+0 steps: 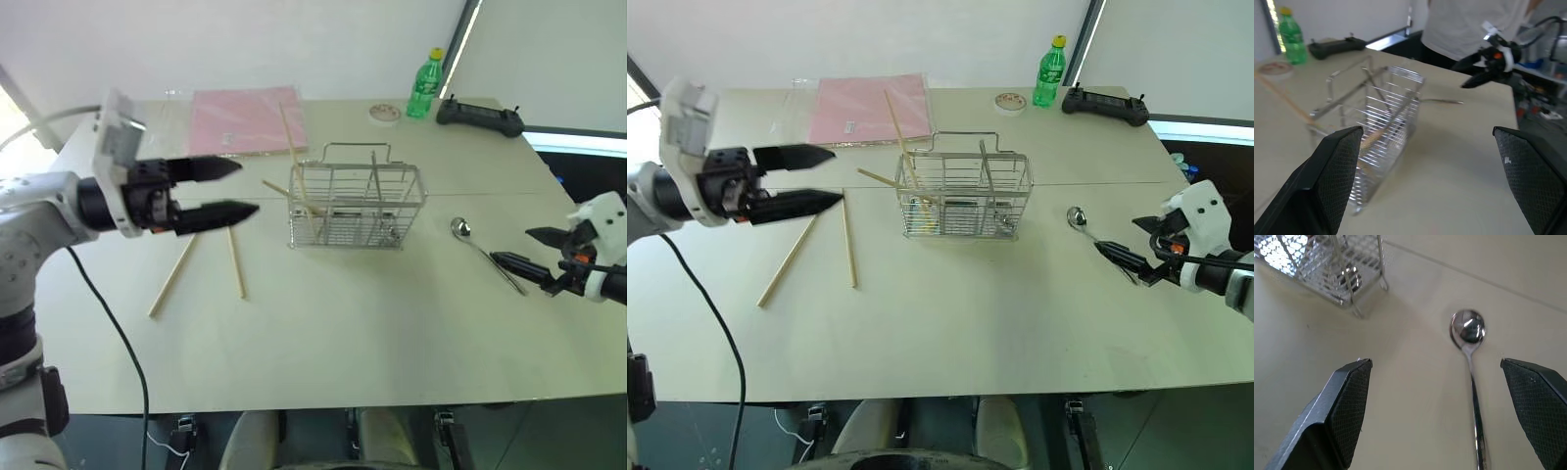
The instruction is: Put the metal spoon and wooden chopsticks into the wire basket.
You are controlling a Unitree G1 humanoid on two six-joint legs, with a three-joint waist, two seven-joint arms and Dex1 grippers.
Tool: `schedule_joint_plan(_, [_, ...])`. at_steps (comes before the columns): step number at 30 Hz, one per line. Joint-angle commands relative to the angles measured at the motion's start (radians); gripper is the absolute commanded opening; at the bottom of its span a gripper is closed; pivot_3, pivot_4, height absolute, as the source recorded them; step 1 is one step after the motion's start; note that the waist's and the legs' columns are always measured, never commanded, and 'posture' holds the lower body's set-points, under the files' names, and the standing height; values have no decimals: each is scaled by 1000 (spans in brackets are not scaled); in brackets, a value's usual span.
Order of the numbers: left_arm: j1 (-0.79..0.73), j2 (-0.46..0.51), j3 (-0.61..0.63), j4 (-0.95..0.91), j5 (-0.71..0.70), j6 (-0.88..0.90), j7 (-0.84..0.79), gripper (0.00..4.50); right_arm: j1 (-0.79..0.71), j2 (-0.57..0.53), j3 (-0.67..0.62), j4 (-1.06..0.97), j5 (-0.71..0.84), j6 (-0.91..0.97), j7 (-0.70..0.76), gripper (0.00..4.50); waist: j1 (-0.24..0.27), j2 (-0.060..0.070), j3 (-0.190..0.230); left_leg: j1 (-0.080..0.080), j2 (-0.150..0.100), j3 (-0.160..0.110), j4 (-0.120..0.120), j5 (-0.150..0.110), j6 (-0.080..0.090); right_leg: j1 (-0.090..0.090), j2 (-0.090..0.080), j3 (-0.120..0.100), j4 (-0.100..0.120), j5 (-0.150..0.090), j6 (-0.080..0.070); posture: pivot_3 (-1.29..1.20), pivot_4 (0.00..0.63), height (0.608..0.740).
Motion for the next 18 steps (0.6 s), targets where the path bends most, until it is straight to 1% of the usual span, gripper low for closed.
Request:
schedule_joint_plan(1, [33,15,-75,-102,44,-46,-8,4497,-78,-7,53,81,-53,-62,50,4325,-3,0,0,0,0,0,0,0,0,0,0,0,0,0,0,0,150,721])
schedule_joint_plan(3, [57,7,-121,-125,90,-63,29,4497,-141,13,94,147,-83,-82,50,4325,-6,0,0,0,0,1,1,0,0,0,0,1,0,0,-1,0,150,721])
schedule_joint_plan(5, [79,9,-141,-138,125,-89,41,4497,-182,28,117,181,-94,-80,54,4325,-10,0,1,0,0,1,3,0,0,1,1,1,0,1,-1,0,150,721])
schedule_joint_plan(9, [87,-20,-122,-164,89,-90,73,4497,-252,51,179,247,-144,-111,75,4325,-11,0,2,-1,0,0,3,0,0,1,1,1,0,1,-1,0,150,721])
schedule_joint_plan(12, [80,-28,-128,-171,94,-101,87,4497,-306,68,225,304,-168,-111,103,4325,-12,0,2,-1,0,0,3,0,0,1,1,1,0,1,-1,0,150,721])
schedule_joint_plan(18, [40,-35,-114,-137,79,-88,114,4497,-446,130,319,504,-257,-122,105,4325,-13,0,2,-1,0,0,4,0,0,1,2,1,0,1,-1,0,150,721])
